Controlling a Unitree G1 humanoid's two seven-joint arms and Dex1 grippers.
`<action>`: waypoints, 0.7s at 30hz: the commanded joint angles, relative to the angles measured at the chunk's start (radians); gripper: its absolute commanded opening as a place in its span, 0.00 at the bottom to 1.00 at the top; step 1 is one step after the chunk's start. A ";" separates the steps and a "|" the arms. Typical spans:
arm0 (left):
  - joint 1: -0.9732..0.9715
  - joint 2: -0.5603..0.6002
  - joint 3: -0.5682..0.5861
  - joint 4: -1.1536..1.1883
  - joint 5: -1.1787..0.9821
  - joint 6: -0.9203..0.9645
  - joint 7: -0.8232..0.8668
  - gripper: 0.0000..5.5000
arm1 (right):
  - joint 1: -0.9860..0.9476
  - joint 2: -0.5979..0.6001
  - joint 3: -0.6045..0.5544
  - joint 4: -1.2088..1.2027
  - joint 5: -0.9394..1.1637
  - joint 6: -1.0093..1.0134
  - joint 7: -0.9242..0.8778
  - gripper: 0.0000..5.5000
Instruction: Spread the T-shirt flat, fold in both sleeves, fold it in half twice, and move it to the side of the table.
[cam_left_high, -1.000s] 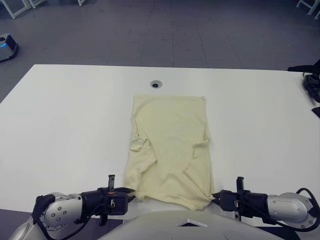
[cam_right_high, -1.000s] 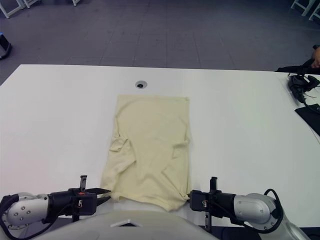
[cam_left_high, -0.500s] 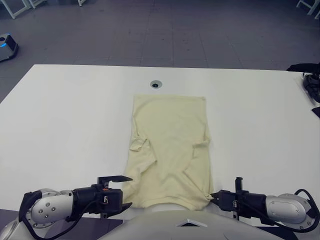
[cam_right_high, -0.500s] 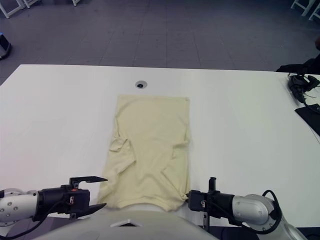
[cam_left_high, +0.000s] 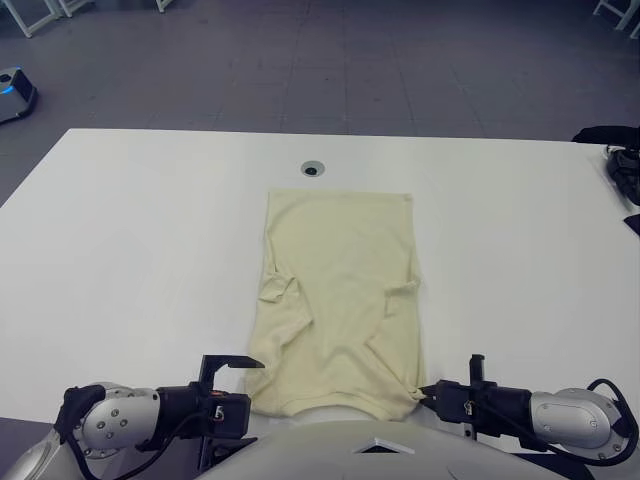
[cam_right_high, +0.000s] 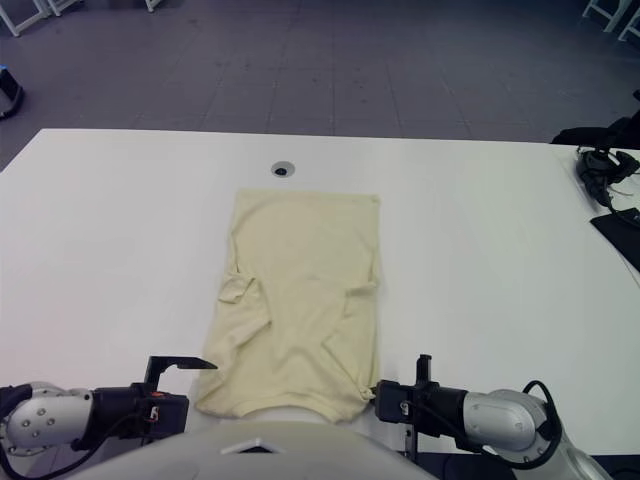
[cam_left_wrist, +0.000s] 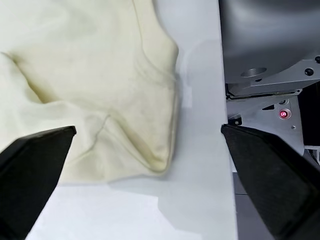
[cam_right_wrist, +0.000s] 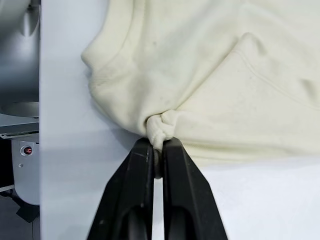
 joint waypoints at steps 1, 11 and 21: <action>-0.018 0.000 -0.031 0.034 0.031 0.033 0.016 0.98 | -0.005 0.003 0.004 -0.010 -0.004 0.009 -0.007 0.01; -0.052 0.018 -0.032 0.055 0.022 0.079 0.023 0.65 | 0.002 0.005 0.017 -0.028 -0.014 0.019 -0.020 0.01; -0.050 0.022 -0.021 0.076 0.006 0.073 0.038 0.34 | -0.009 0.004 0.030 -0.034 -0.010 0.028 -0.028 0.01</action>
